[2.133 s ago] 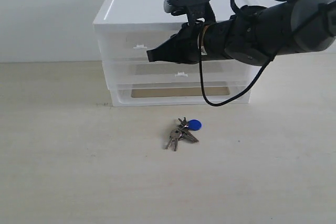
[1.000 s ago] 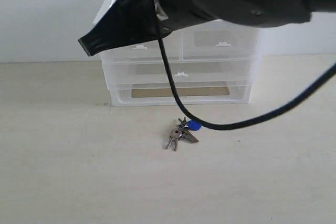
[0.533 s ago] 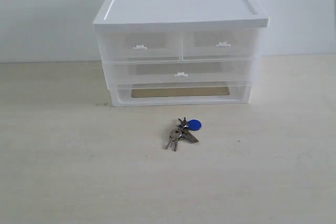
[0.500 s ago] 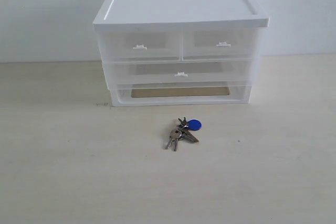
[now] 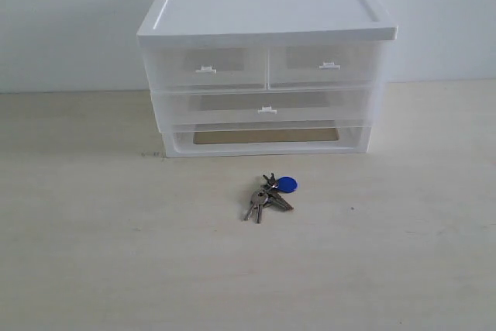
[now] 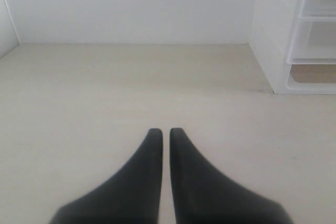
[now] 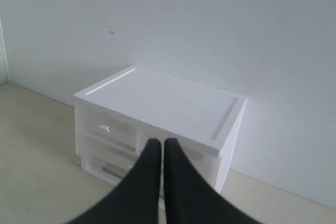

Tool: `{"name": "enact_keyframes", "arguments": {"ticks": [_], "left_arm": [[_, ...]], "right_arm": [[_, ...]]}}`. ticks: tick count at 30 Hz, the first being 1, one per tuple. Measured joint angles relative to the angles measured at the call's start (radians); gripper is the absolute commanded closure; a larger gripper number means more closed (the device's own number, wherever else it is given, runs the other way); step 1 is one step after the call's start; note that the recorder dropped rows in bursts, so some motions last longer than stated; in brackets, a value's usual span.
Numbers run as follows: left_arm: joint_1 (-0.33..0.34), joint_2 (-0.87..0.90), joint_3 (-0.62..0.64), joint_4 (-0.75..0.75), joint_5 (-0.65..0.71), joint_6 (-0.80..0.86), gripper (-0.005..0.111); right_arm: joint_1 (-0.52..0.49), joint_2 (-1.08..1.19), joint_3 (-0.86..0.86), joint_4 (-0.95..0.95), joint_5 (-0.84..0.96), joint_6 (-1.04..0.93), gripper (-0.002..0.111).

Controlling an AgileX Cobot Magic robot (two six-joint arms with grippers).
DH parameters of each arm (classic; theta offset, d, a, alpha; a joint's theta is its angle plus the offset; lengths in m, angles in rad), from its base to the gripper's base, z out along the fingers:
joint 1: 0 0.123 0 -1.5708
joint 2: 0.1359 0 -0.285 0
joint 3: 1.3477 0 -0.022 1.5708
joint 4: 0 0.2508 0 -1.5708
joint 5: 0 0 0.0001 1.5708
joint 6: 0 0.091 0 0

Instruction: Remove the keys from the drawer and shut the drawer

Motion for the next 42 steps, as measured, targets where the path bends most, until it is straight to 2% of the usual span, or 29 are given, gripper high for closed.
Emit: {"name": "enact_keyframes", "arguments": {"ticks": [13,35,38,42], "left_arm": [[0.0,0.0,0.0,0.0,0.002,0.0,0.102],[0.0,0.0,0.0,0.0,0.002,0.0,0.102],[0.0,0.0,0.0,0.0,0.002,0.0,0.102],[0.0,0.0,0.0,0.0,0.002,0.0,0.102]], "right_arm": [[0.0,-0.255,0.013,0.06,0.097,0.0,0.108],[0.003,-0.272,0.013,0.064,0.109,0.007,0.108],[-0.047,-0.272,0.013,0.077,0.109,0.007,0.108],[-0.178,-0.279,0.013,0.144,0.109,0.007,0.108]]}}
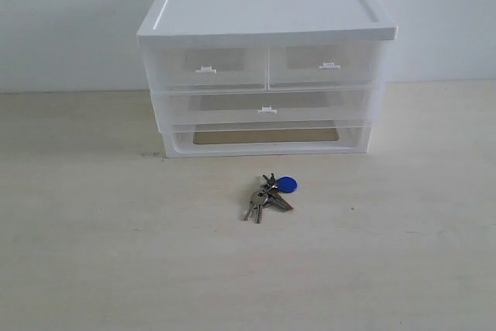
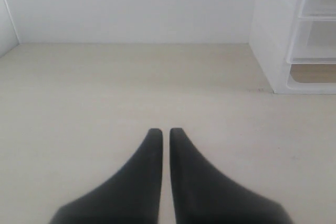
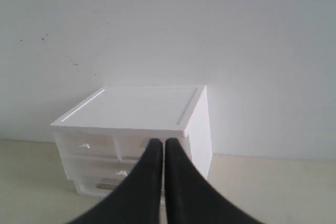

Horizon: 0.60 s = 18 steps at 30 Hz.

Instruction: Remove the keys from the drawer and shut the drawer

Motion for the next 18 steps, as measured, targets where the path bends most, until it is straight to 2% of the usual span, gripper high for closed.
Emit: {"name": "enact_keyframes", "arguments": {"ticks": [5,12,18], "left_arm": [[0.0,0.0,0.0,0.0,0.0,0.0,0.102],[0.0,0.0,0.0,0.0,0.0,0.0,0.102],[0.0,0.0,0.0,0.0,0.0,0.0,0.102]], "right_arm": [[-0.207,-0.033,0.0,0.228,0.002,-0.009,0.108],[-0.467,-0.089,0.0,0.49,0.006,-0.155,0.108],[-0.654,-0.134,0.0,0.803,0.013,-0.179,0.108]]}}
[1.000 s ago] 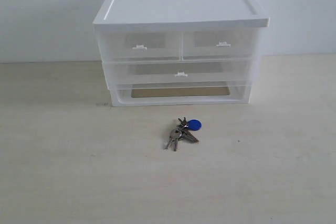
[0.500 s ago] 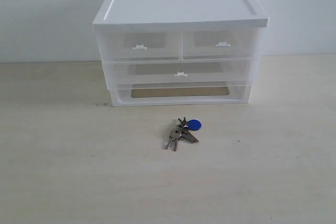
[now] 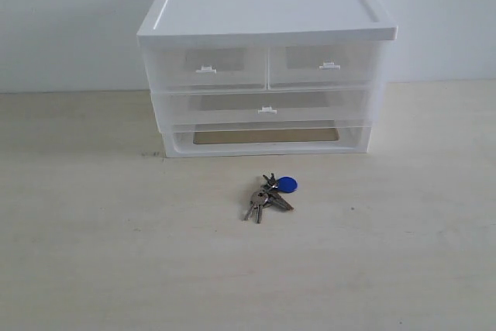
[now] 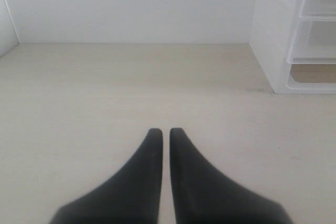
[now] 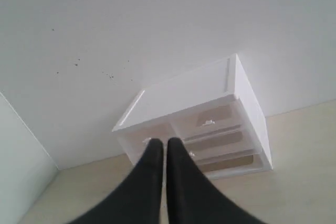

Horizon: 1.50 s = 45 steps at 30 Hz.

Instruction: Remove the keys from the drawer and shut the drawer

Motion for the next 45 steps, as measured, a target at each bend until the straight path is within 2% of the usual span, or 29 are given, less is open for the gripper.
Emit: {"name": "enact_keyframes", "arguments": {"ticks": [4,7,11,15,25,30,34,40,45], "left_arm": [[0.0,0.0,0.0,0.0,0.0,0.0,0.102],[0.0,0.0,0.0,0.0,0.0,0.0,0.102],[0.0,0.0,0.0,0.0,0.0,0.0,0.102],[0.0,0.0,0.0,0.0,0.0,0.0,0.102],[0.0,0.0,0.0,0.0,0.0,0.0,0.102],[0.0,0.0,0.0,0.0,0.0,0.0,0.102],[0.0,0.0,0.0,0.0,0.0,0.0,0.102],[0.0,0.0,0.0,0.0,0.0,0.0,0.102],[0.0,0.0,0.0,0.0,0.0,0.0,0.102]], "right_arm": [[-0.104,-0.026,0.011,0.037,-0.069,-0.104,0.108],[-0.161,-0.029,0.071,0.065,-0.21,-0.348,0.108],[-0.166,-0.029,0.189,0.085,-0.346,-0.648,0.108],[-0.166,-0.027,0.37,0.076,-0.522,-0.762,0.108],[-0.166,-0.025,0.898,0.022,-0.848,-0.65,0.108],[-0.166,-0.025,0.913,-0.02,-0.867,-0.582,0.108],[-0.166,-0.025,0.913,-0.155,-0.781,-0.475,0.108],[-0.166,-0.025,0.917,-0.163,-0.624,-0.456,0.108],[-0.166,-0.025,0.918,-0.161,-0.608,-0.454,0.108]]}}
